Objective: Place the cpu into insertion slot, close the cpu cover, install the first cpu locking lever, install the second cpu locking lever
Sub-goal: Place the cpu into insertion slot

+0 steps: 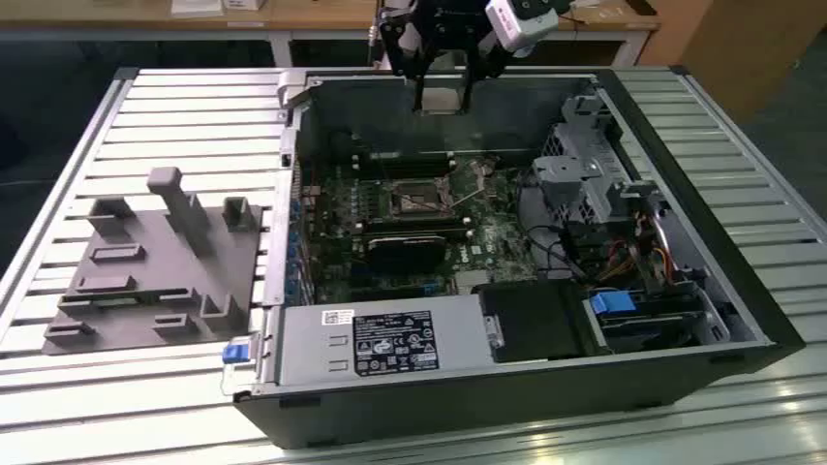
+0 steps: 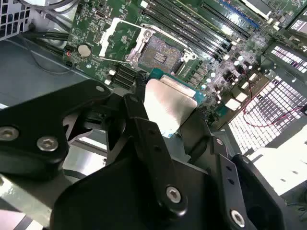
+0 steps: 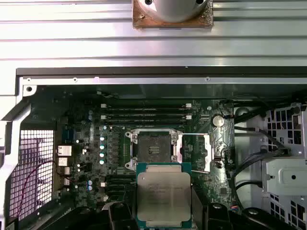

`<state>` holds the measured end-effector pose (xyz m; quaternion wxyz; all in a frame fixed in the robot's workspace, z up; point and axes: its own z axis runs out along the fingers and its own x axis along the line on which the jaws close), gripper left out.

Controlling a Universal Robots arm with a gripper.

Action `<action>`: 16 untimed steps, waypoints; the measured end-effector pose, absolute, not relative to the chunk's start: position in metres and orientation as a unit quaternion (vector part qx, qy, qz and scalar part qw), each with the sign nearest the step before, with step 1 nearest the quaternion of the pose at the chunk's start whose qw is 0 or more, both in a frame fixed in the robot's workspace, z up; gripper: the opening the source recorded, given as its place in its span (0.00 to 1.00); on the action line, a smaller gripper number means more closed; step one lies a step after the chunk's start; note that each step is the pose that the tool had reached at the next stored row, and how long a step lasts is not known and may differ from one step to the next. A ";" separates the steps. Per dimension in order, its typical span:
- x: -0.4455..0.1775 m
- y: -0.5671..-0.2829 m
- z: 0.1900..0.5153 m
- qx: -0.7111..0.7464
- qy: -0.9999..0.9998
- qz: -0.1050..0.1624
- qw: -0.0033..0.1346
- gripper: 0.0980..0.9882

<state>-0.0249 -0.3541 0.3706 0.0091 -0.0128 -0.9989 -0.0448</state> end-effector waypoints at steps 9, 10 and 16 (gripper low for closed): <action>-0.025 -0.354 0.371 -0.013 -0.999 -0.045 0.009 0.49; -0.025 -0.354 0.371 -0.013 -0.999 -0.045 0.009 0.49; -0.025 -0.354 0.366 -0.013 -0.999 -0.044 0.009 0.49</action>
